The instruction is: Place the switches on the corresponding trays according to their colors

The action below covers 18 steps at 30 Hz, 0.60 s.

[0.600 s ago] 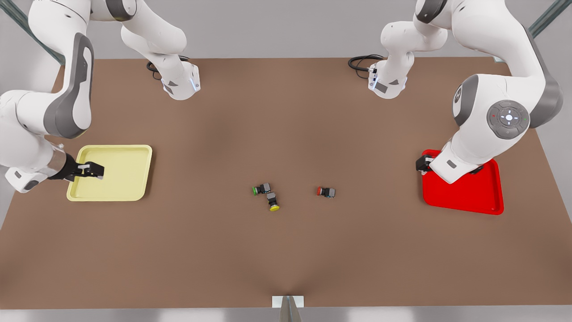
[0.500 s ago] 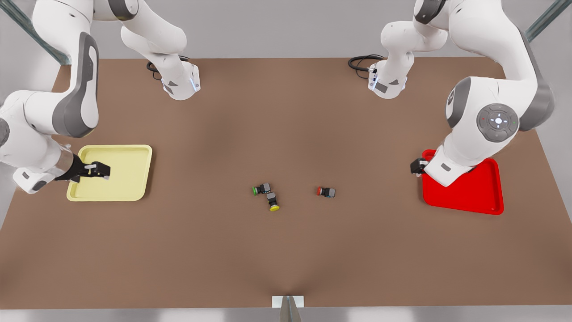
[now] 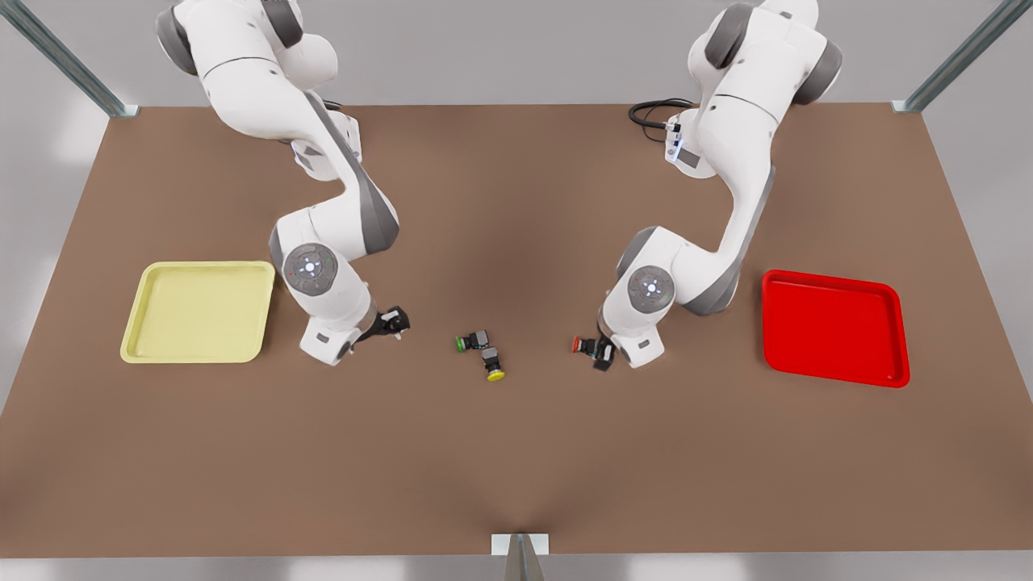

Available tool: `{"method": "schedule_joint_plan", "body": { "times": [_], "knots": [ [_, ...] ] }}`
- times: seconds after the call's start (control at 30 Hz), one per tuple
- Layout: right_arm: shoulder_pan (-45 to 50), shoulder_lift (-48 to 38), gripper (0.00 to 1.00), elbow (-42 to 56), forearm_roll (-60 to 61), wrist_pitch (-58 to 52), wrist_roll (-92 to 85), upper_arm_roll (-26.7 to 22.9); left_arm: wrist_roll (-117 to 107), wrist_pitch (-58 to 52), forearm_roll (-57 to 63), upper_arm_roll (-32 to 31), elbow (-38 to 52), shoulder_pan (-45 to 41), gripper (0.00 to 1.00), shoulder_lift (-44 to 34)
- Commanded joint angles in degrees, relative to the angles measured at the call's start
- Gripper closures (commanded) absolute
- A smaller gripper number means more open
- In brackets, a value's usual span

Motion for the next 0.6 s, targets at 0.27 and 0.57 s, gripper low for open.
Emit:
{"method": "schedule_joint_plan", "body": {
  "times": [0.27,0.57],
  "knots": [
    [6.2,11.4,0.0,0.0,0.4,12.9,10.3,0.2,-1.9,14.3,0.1,0.5,-8.5,-1.0,0.0,2.6],
    [16.3,21.2,0.0,5.9,0.5,19.0,18.4,-0.7,-1.7,20.4,0.2,2.9,-11.8,-0.9,0.0,5.3]
  ]
}}
